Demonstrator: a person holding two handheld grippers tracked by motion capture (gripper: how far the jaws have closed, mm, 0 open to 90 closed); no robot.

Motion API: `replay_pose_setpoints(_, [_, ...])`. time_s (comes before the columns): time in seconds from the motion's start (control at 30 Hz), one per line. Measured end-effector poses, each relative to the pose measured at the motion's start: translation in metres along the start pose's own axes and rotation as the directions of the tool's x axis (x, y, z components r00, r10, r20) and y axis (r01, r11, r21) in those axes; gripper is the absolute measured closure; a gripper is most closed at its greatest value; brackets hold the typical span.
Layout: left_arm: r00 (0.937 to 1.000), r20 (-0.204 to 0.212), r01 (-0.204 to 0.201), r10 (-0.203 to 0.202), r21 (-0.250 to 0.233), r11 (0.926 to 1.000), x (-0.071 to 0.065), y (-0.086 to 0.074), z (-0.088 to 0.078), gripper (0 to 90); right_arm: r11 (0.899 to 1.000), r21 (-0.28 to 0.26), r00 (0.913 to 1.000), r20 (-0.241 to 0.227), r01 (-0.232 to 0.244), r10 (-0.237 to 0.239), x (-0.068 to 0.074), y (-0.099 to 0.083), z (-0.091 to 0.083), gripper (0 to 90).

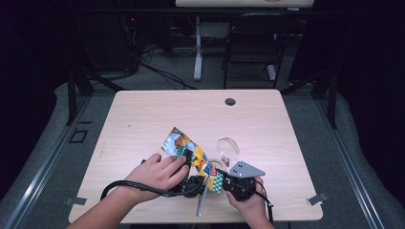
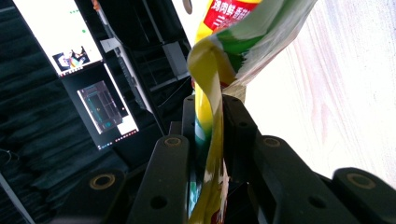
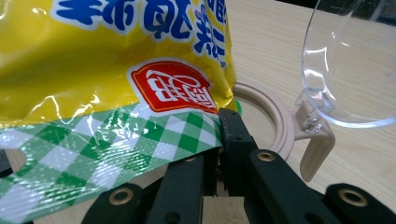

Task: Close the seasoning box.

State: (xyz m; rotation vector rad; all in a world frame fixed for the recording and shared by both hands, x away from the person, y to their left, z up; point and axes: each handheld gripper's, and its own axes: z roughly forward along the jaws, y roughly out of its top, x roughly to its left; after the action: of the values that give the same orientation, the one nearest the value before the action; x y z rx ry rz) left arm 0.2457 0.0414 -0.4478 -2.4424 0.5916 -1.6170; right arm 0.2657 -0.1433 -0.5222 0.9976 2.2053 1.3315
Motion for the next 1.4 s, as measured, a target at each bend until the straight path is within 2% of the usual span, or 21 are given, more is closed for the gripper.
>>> replay_pose_setpoints(0.13, [1.0,0.006,0.003,-0.003,0.001,1.0,0.0003,0.0003,0.0,81.4,1.0,0.002,1.0,-0.001,0.001,-0.001,-0.0002,0.0,-0.0001,87.0])
replay_pose_setpoints(0.37, [0.9999,-0.007,-0.01,0.01,-0.001,1.0,0.002,0.001,0.0003,81.5,1.0,0.0,1.0,-0.003,0.001,-0.001,-0.0003,-0.0003,0.0,87.0])
replay_pose_setpoints(0.43, [0.9999,0.001,-0.011,0.011,0.0,0.9999,0.0029,0.0012,0.0002,81.5,1.0,-0.001,1.0,-0.003,0.001,-0.001,-0.0003,-0.0004,0.0001,87.0])
replay_pose_setpoints(0.63, [1.0,0.0,-0.003,0.003,-0.003,1.0,0.0028,0.0014,0.0007,81.5,1.0,-0.001,1.0,-0.004,0.001,-0.001,-0.0005,-0.0004,0.0,87.0])
replay_pose_setpoints(0.8, [0.9998,-0.006,-0.017,0.017,0.001,0.9999,0.0046,0.0025,0.0004,81.6,1.0,-0.001,1.0,-0.004,0.0,0.0,-0.0007,-0.0005,0.0,87.0])
replay_pose_setpoints(0.97, [0.9999,0.008,-0.011,0.011,-0.001,0.9999,0.0052,0.0029,0.0,81.7,1.0,-0.001,1.0,-0.006,-0.003,0.003,-0.0009,-0.0005,0.0001,87.0])
replay_pose_setpoints(1.4, [0.9998,-0.006,-0.021,0.021,-0.003,0.9998,0.0068,0.0037,-0.0005,81.6,1.0,-0.004,1.0,-0.006,-0.007,0.007,-0.0013,-0.0008,0.0003,87.0])
